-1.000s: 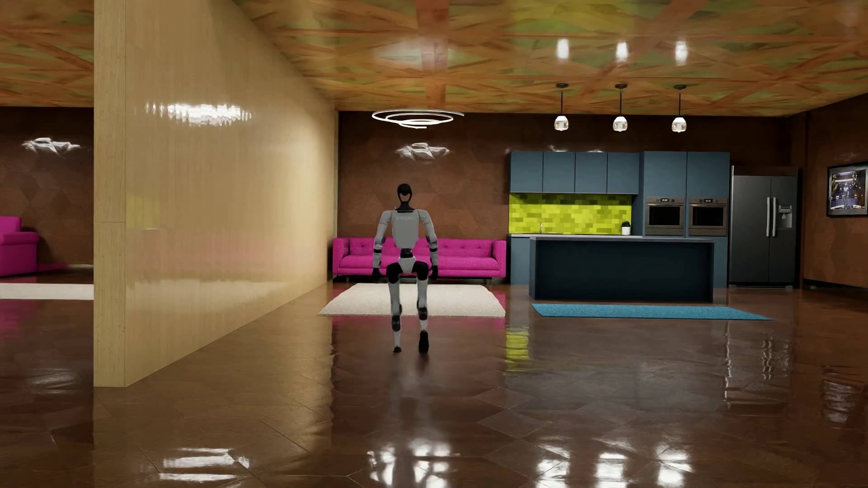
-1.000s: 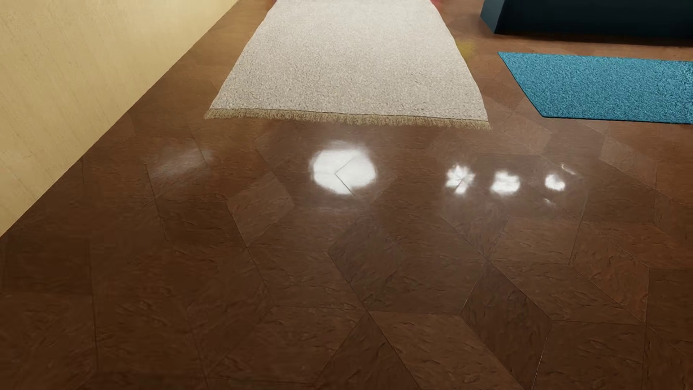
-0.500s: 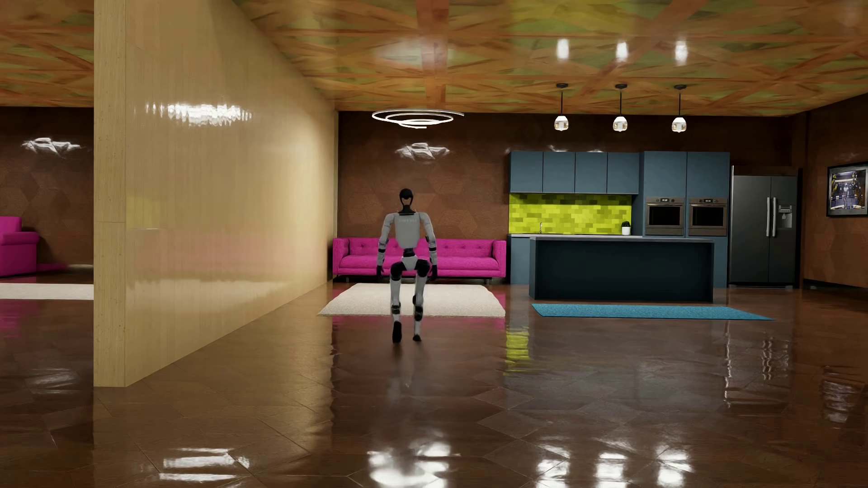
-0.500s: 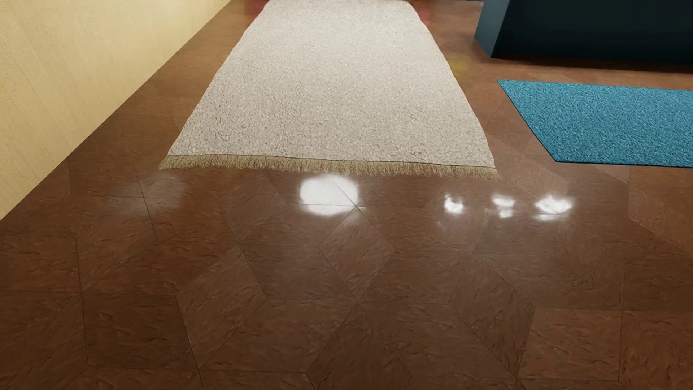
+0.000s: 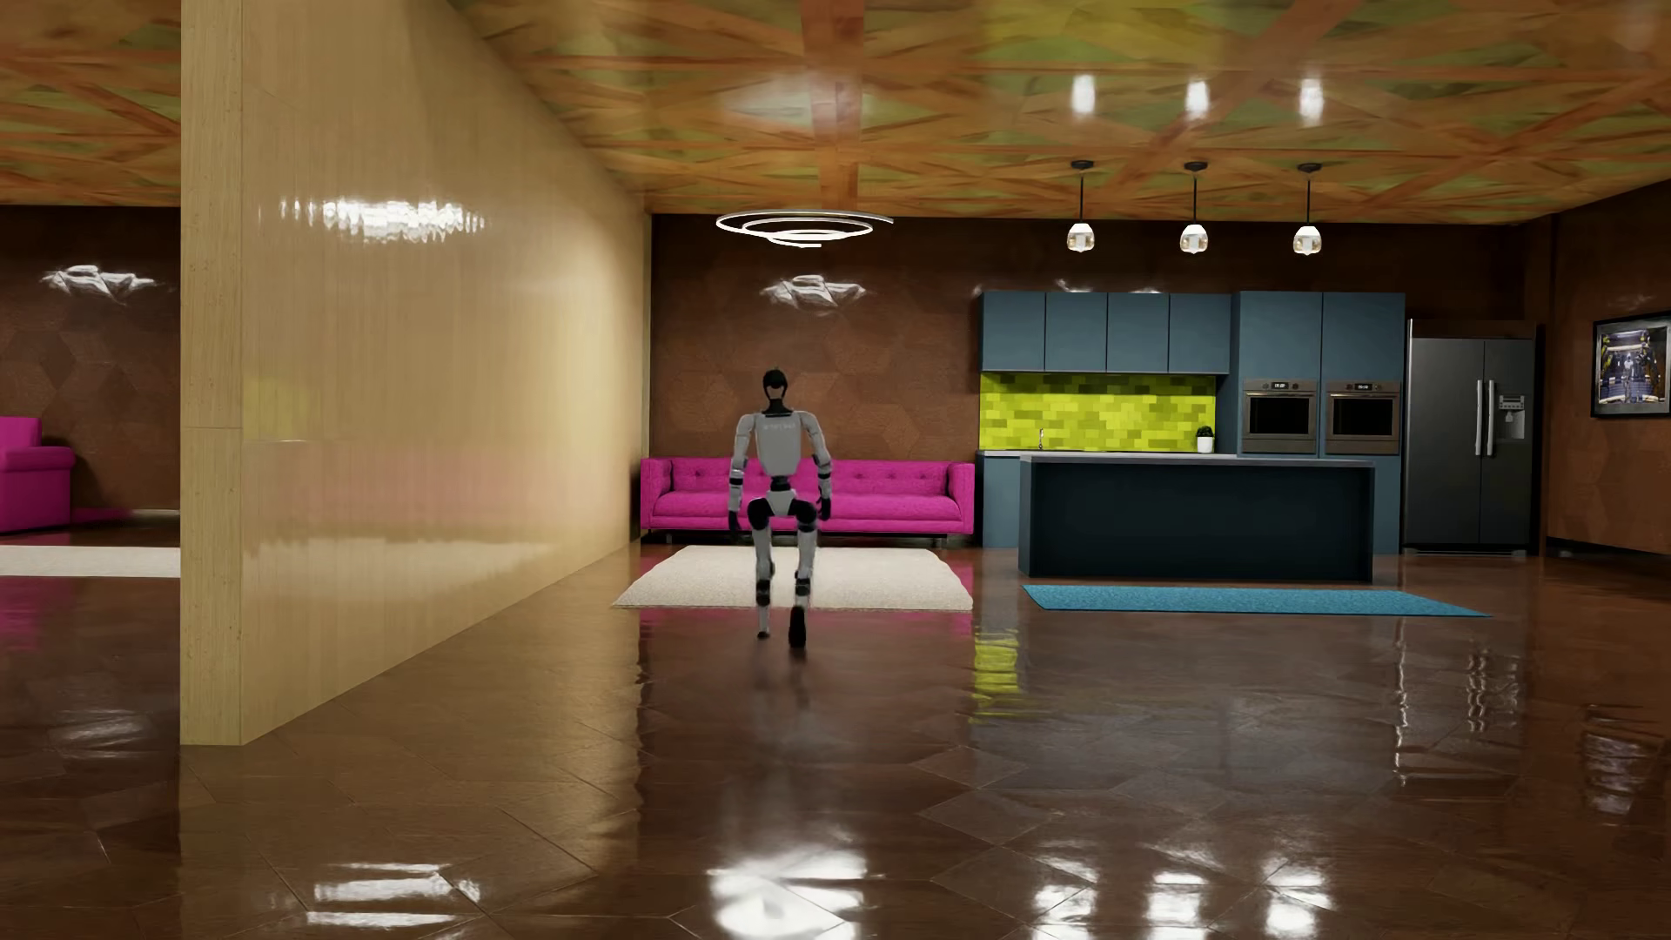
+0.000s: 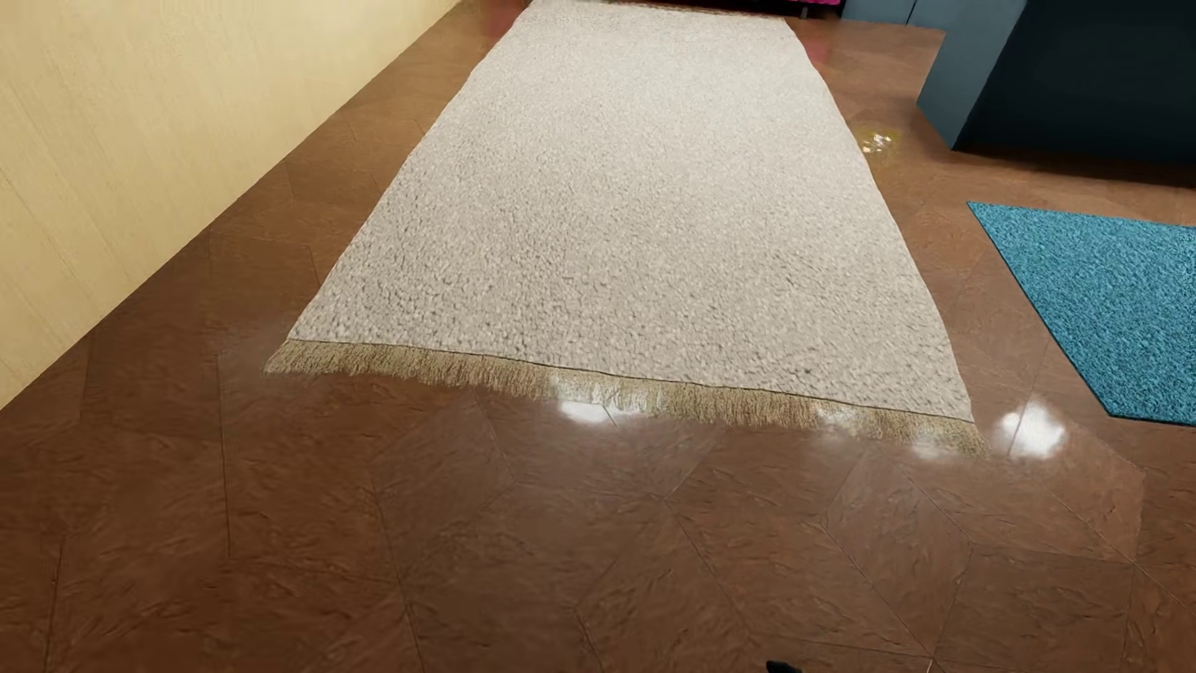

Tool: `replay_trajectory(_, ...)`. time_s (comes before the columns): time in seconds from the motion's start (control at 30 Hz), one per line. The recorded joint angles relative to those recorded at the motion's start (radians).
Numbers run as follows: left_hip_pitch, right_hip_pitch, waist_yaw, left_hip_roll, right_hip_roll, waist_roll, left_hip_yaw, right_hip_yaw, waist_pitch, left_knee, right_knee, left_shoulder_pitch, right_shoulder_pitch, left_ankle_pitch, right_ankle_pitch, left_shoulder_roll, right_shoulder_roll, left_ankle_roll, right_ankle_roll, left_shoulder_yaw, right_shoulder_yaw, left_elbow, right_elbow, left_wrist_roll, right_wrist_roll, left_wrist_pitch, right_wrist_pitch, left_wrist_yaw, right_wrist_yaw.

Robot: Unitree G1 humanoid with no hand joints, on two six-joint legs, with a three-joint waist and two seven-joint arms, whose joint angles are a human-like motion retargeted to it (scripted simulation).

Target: Move forward

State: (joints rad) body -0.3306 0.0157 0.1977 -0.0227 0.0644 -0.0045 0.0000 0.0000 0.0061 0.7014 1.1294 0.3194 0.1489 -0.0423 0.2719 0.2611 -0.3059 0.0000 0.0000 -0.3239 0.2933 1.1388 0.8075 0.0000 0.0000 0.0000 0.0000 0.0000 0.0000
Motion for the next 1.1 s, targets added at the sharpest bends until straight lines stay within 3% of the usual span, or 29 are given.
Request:
replay_trajectory(0.1, 0.235, -0.249, -0.152, -0.008, 0.021, 0.046, 0.000, 0.000, 0.016, -0.101, 0.130, -0.071, 0.070, -0.049, -0.019, 0.012, 0.002, 0.000, 0.000, -0.002, 0.024, -0.062, 0.051, 0.000, 0.000, 0.000, 0.000, 0.000, 0.000)
replay_trajectory(0.23, 0.481, -0.421, -0.321, 0.020, 0.018, 0.069, 0.000, 0.000, 0.047, -0.187, -0.394, -0.177, 0.149, -0.145, 0.171, 0.077, -0.008, 0.000, 0.000, 0.039, 0.043, -0.226, 0.128, 0.000, 0.000, 0.000, 0.000, 0.000, 0.000)
replay_trajectory(0.27, 0.500, -0.434, -0.352, 0.022, 0.019, 0.068, 0.000, 0.000, 0.042, -0.181, -0.560, -0.210, 0.158, -0.185, 0.120, 0.093, -0.006, 0.000, 0.000, 0.058, 0.069, -0.248, 0.157, 0.000, 0.000, 0.000, 0.000, 0.000, 0.000)
replay_trajectory(0.3, 0.543, -0.425, -0.368, 0.020, 0.022, 0.064, 0.000, 0.000, 0.036, -0.185, -0.671, -0.232, 0.178, -0.221, -0.161, 0.101, 0.000, 0.000, 0.000, 0.092, 0.080, -0.267, 0.182, 0.000, 0.000, 0.000, 0.000, 0.000, 0.000)
replay_trajectory(0.33, 0.560, -0.422, -0.400, 0.034, 0.020, 0.070, 0.000, 0.000, 0.027, -0.174, -0.833, -0.261, 0.183, -0.228, -0.329, 0.104, 0.000, 0.000, 0.000, 0.103, 0.130, -0.262, 0.219, 0.000, 0.000, 0.000, 0.000, 0.000, 0.000)
replay_trajectory(0.37, 0.594, -0.429, -0.412, 0.049, 0.027, 0.073, 0.000, 0.000, 0.030, -0.153, -0.692, -0.272, 0.204, -0.202, -0.379, 0.104, 0.005, 0.000, 0.000, 0.122, 0.134, -0.265, 0.242, 0.000, 0.000, 0.000, 0.000, 0.000, 0.000)
replay_trajectory(0.4, 0.609, -0.463, -0.414, 0.065, 0.050, 0.082, 0.000, 0.000, 0.028, -0.113, -0.695, -0.276, 0.218, -0.148, -0.296, 0.101, 0.013, 0.000, 0.000, 0.136, 0.141, -0.260, 0.254, 0.000, 0.000, 0.000, 0.000, 0.000, 0.000)
replay_trajectory(0.43, 0.620, -0.463, -0.430, 0.087, 0.068, 0.085, 0.000, 0.000, 0.018, -0.070, -0.669, -0.260, 0.233, -0.049, -0.134, 0.096, 0.022, 0.000, 0.000, 0.156, 0.155, -0.256, 0.269, 0.000, 0.000, 0.000, 0.000, 0.000, 0.000)
replay_trajectory(0.47, 0.615, -0.476, -0.423, 0.109, 0.094, 0.097, 0.000, 0.000, 0.005, 0.001, -0.616, -0.237, 0.244, 0.122, -0.025, 0.080, 0.030, 0.000, 0.000, 0.170, 0.149, -0.234, 0.282, 0.000, 0.000, 0.000, 0.000, 0.000, 0.000)
replay_trajectory(0.5, 0.564, -0.460, -0.414, 0.136, 0.120, 0.105, 0.000, 0.000, -0.006, 0.124, -0.564, -0.202, 0.262, 0.329, -0.003, 0.067, 0.034, 0.000, 0.000, 0.175, 0.111, -0.212, 0.272, 0.000, 0.000, 0.000, 0.000, 0.000, 0.000)
replay_trajectory(0.53, 0.471, -0.425, -0.417, 0.154, 0.142, 0.107, 0.000, 0.000, -0.001, 0.269, -0.536, -0.184, 0.257, 0.455, -0.014, 0.057, 0.036, 0.000, 0.000, 0.166, 0.084, -0.192, 0.253, 0.000, 0.000, 0.000, 0.000, 0.000, 0.000)
replay_trajectory(0.57, 0.358, -0.384, -0.400, 0.162, 0.177, 0.105, 0.000, 0.000, 0.004, 0.444, -0.516, -0.175, 0.249, 0.397, -0.034, 0.054, 0.034, 0.000, 0.000, 0.134, 0.074, -0.169, 0.224, 0.000, 0.000, 0.000, 0.000, 0.000, 0.000)
replay_trajectory(0.63, 0.193, -0.231, -0.320, 0.143, 0.184, 0.083, 0.000, 0.000, 0.027, 0.642, -0.538, -0.178, 0.187, -0.001, -0.137, 0.036, 0.029, 0.000, 0.000, 0.083, 0.082, -0.109, 0.218, 0.000, 0.000, 0.000, 0.000, 0.000, 0.000)
replay_trajectory(0.67, 0.111, -0.150, -0.264, 0.138, 0.174, 0.072, 0.000, 0.000, 0.031, 0.657, -0.575, -0.171, 0.161, -0.069, -0.207, 0.026, 0.020, 0.000, 0.000, 0.075, 0.072, -0.092, 0.190, 0.000, 0.000, 0.000, 0.000, 0.000, 0.000)
replay_trajectory(0.73, -0.007, 0.001, -0.127, 0.139, 0.128, 0.045, 0.000, 0.000, 0.039, 0.517, -0.648, -0.134, 0.094, -0.055, -0.336, 0.020, -0.012, 0.000, 0.000, 0.053, 0.057, -0.109, 0.141, 0.000, 0.000, 0.000, 0.000, 0.000, 0.000)
replay_trajectory(0.8, -0.079, 0.121, -0.040, 0.151, 0.096, 0.036, 0.000, 0.000, 0.043, 0.219, -0.697, -0.092, 0.018, 0.009, -0.446, 0.020, -0.049, 0.000, 0.000, 0.024, 0.047, -0.134, 0.092, 0.000, 0.000, 0.000, 0.000, 0.000, 0.000)
replay_trajectory(0.9, -0.103, 0.218, 0.031, 0.154, 0.065, 0.036, 0.000, 0.000, 0.005, -0.269, -0.701, -0.042, -0.069, 0.104, -0.575, 0.014, -0.086, 0.000, 0.000, 0.014, -0.023, -0.120, -0.010, 0.000, 0.000, 0.000, 0.000, 0.000, 0.000)
replay_trajectory(0.97, -0.147, 0.268, 0.067, 0.142, 0.028, 0.028, 0.000, 0.000, 0.008, -0.159, -0.700, -0.024, -0.105, 0.121, -0.501, 0.006, -0.091, 0.000, 0.000, -0.015, -0.072, -0.055, -0.053, 0.000, 0.000, 0.000, 0.000, 0.000, 0.000)
replay_trajectory(1.0, -0.172, 0.273, 0.066, 0.121, 0.023, 0.018, 0.000, 0.000, -0.002, -0.109, -0.661, -0.015, -0.104, 0.184, -0.382, 0.002, -0.081, 0.000, 0.000, -0.041, -0.086, -0.017, -0.056, 0.000, 0.000, 0.000, 0.000, 0.000, 0.000)
replay_trajectory(1.03, -0.165, 0.266, 0.054, 0.092, 0.010, -0.003, 0.000, 0.000, -0.002, -0.041, -0.573, -0.004, -0.077, 0.177, -0.210, 0.003, -0.062, 0.000, 0.000, -0.065, -0.105, 0.016, -0.057, 0.000, 0.000, 0.000, 0.000, 0.000, 0.000)
replay_trajectory(1.07, -0.117, 0.220, 0.045, 0.064, -0.003, -0.009, 0.000, 0.000, -0.002, -0.004, -0.438, -0.001, -0.052, 0.117, -0.027, -0.001, -0.050, 0.000, 0.000, -0.075, -0.101, 0.040, -0.039, 0.000, 0.000, 0.000, 0.000, 0.000, 0.000)
replay_trajectory(1.1, -0.087, 0.112, 0.047, 0.050, 0.000, -0.006, 0.000, 0.000, -0.012, 0.004, -0.271, -0.005, -0.037, 0.061, 0.083, -0.002, -0.044, 0.000, 0.000, -0.070, -0.073, 0.034, -0.030, 0.000, 0.000, 0.000, 0.000, 0.000, 0.000)
